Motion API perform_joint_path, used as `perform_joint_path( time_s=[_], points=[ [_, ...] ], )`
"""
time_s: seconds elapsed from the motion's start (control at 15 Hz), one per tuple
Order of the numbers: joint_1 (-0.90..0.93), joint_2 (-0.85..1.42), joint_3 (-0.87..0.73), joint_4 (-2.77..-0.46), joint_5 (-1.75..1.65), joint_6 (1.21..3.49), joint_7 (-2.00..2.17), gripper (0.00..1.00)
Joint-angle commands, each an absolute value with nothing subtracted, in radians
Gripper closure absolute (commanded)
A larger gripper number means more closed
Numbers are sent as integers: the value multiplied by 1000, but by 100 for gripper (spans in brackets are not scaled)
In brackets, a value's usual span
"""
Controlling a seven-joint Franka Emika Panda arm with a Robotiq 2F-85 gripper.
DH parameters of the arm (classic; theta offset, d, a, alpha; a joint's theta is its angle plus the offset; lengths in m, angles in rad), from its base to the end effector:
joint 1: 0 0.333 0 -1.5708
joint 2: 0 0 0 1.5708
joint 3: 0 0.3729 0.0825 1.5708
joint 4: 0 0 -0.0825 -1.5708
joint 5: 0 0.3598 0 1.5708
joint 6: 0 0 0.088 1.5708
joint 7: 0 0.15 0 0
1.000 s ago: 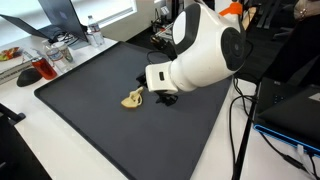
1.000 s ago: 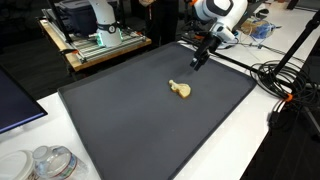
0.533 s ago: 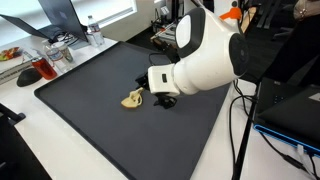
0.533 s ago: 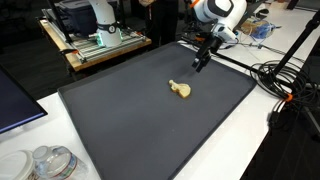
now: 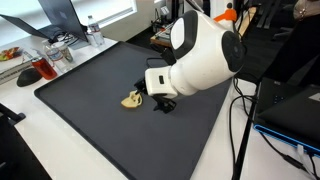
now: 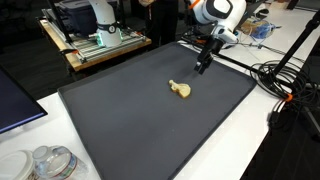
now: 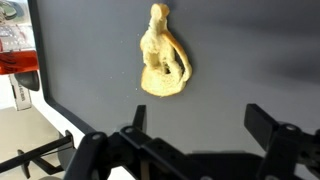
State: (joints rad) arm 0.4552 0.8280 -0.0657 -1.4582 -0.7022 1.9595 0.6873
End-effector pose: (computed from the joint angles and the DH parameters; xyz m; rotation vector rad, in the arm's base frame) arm 0.6787 0.2144 0.2035 2.4206 0.1245 0.0803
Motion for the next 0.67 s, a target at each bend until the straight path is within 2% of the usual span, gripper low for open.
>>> perform_joint_path(
  time_s=[0.0,0.6],
  points=[
    [419,725,-43,-1618,-703,2066,727,0],
    [390,441,-48,-2024,-763,2350,863,0]
  ],
)
